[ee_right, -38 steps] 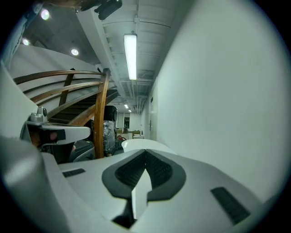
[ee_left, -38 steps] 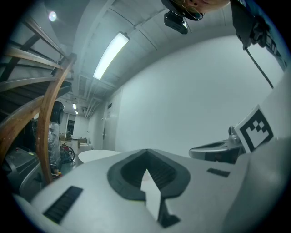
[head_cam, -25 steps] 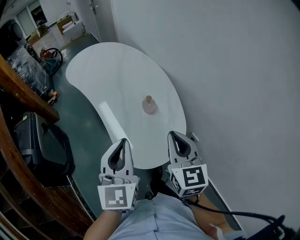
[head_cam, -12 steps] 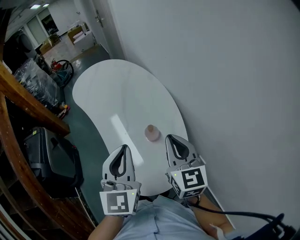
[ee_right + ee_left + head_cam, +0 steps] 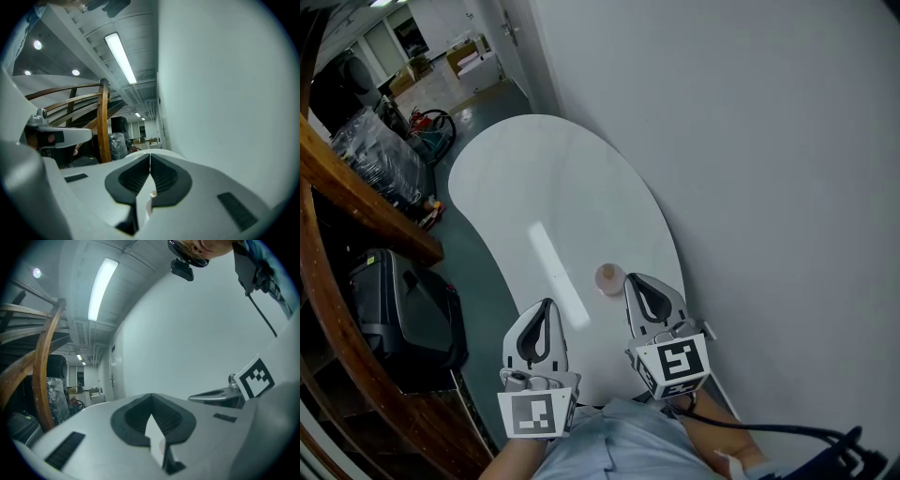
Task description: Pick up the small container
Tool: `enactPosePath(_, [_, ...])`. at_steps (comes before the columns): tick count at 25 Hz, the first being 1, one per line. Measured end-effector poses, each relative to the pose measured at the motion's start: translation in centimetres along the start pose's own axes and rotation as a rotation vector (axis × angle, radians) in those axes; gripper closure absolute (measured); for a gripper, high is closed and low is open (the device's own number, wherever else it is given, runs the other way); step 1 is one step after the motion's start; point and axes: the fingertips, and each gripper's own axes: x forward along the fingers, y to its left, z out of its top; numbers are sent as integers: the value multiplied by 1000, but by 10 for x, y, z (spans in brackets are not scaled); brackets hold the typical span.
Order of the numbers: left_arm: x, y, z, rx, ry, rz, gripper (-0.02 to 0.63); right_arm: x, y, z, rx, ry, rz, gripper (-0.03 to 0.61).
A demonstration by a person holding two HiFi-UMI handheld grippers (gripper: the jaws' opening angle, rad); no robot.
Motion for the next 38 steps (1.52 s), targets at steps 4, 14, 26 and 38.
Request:
enactPosePath(4, [5,3,-14,-25,30,-5,615,7,3,-13,-14,46,5,577])
enactPosePath(14, [24,3,-62,-156,162,-35,615,20,5,-55,-52,148,0,577])
enactPosePath(26, [32,13,-97,-211,257,-65,615,25,12,-92,-26,242,-33,576])
enactPosePath(38, [42,16,-110,-140,277,-90,615,41,8,-90,-77,161,-11,388])
